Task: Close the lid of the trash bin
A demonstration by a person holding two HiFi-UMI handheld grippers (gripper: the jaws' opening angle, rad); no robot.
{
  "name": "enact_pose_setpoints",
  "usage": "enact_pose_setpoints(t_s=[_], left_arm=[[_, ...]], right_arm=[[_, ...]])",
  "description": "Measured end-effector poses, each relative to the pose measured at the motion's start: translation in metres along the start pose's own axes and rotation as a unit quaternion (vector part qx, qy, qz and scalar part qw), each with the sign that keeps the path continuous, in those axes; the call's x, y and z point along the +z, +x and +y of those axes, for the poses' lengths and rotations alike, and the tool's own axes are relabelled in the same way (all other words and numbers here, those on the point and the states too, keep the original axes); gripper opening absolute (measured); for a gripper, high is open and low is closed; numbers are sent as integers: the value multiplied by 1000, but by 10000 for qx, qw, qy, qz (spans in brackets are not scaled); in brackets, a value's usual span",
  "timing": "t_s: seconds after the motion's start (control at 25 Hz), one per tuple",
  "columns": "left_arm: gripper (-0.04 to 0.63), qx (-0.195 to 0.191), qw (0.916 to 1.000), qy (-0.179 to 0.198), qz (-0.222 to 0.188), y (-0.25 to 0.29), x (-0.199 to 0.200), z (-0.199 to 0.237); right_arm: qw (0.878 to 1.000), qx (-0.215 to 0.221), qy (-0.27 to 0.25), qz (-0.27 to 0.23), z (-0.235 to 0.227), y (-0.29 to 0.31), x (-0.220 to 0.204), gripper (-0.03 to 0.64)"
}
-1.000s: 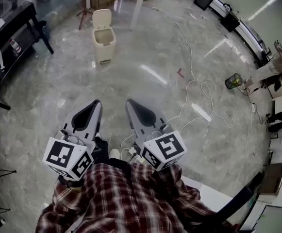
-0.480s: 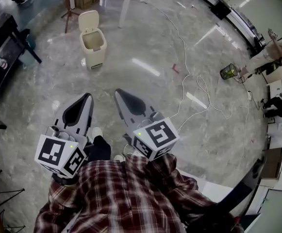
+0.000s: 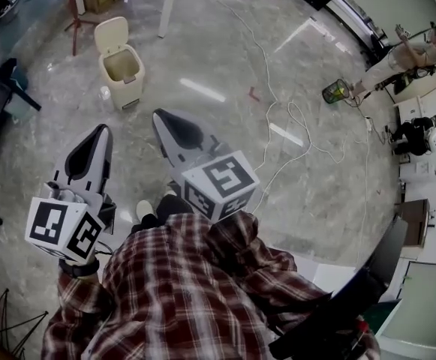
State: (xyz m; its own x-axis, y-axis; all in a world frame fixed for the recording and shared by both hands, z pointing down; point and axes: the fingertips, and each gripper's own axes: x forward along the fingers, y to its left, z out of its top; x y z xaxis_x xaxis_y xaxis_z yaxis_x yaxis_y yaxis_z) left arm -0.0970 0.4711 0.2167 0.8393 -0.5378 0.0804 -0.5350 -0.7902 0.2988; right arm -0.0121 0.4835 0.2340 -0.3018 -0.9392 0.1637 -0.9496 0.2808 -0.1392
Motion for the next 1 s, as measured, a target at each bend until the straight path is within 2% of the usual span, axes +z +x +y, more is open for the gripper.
enact_pose_setpoints(t_s=[0.24,0.6,0.76,1.0], left_arm=[[9,104,9999,-99,-13,35,5,32],[9,450,9988,-171,-130,137,38,101],[9,930,9951,-180,-283,177,56,140],[9,1407,9895,-184,-260,222,59,175]], right_arm=[[9999,41,-36,104,-30,42,7,12],[9990,357,-99,246,-108,143,38,12],[9967,747,-211,236,-144,195,59,12],[9935,1102,-176,207,-192,248,67,12]])
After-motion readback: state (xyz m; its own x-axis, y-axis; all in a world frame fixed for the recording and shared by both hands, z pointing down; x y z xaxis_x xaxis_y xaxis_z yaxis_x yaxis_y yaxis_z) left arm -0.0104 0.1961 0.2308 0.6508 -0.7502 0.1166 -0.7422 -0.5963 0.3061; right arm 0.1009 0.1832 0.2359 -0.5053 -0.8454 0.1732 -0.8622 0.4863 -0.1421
